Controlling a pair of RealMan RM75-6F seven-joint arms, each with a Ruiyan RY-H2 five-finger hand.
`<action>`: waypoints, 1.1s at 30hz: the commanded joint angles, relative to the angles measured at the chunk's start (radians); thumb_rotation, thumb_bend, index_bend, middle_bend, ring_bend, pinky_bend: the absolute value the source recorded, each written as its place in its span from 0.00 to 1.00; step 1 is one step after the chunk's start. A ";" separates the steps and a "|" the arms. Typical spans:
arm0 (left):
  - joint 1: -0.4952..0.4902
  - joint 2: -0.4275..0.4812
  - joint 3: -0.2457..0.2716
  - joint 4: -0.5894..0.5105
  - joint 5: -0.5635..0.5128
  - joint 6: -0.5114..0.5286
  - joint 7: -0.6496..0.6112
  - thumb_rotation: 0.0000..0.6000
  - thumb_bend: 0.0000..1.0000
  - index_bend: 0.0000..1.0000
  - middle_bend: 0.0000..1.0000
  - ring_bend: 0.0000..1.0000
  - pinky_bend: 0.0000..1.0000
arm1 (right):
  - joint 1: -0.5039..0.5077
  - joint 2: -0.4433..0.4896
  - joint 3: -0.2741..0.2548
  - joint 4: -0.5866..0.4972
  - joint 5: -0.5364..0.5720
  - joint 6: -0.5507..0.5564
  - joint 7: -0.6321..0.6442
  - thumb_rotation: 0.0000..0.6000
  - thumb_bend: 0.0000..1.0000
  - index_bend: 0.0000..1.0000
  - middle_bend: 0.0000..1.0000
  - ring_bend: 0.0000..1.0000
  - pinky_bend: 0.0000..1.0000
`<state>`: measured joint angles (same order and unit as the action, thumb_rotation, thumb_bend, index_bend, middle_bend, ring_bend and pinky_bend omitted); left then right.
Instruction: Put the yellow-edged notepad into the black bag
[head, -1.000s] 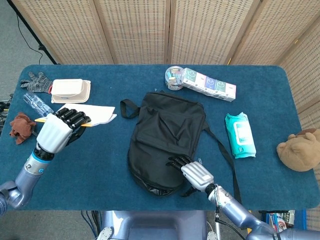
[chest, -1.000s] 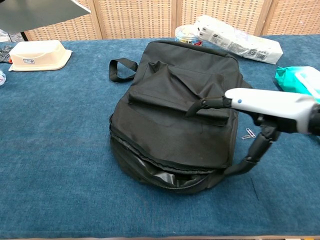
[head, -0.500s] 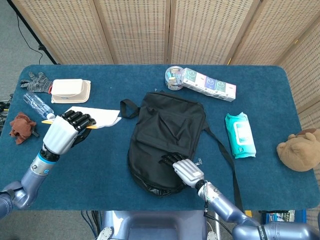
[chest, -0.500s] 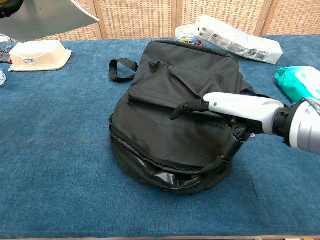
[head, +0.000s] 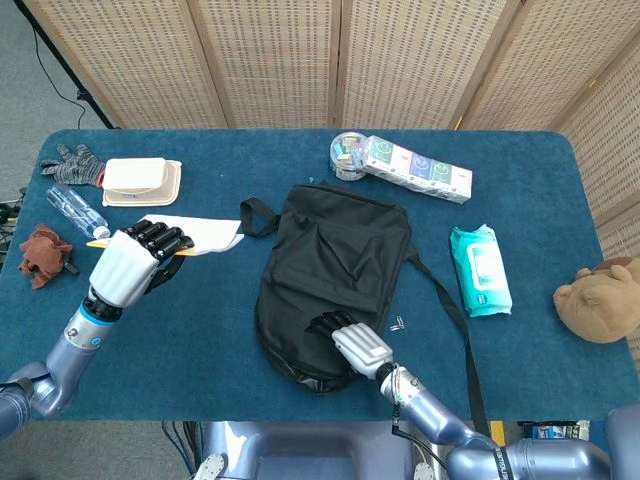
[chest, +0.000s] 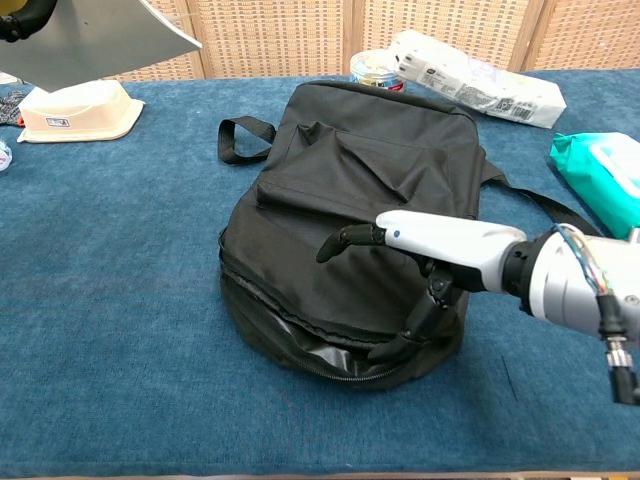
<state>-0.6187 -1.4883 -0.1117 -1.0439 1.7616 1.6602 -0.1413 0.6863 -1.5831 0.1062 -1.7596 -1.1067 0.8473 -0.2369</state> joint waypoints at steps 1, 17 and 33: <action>0.000 0.001 0.000 -0.002 -0.001 0.000 -0.002 1.00 0.65 0.75 0.64 0.56 0.68 | 0.003 -0.020 -0.005 0.024 -0.008 0.013 -0.011 1.00 0.00 0.20 0.17 0.10 0.05; 0.005 -0.006 0.006 0.021 -0.005 0.005 -0.019 1.00 0.64 0.75 0.64 0.56 0.68 | -0.019 -0.073 -0.006 0.104 -0.068 0.084 0.027 1.00 0.43 0.48 0.51 0.43 0.50; 0.010 -0.019 0.020 0.061 0.010 0.037 -0.076 1.00 0.64 0.75 0.65 0.57 0.68 | -0.028 -0.036 0.016 0.087 -0.127 0.102 0.107 1.00 0.69 0.59 0.58 0.49 0.62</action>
<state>-0.6085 -1.5055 -0.0953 -0.9880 1.7670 1.6920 -0.2102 0.6577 -1.6269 0.1159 -1.6660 -1.2298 0.9510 -0.1372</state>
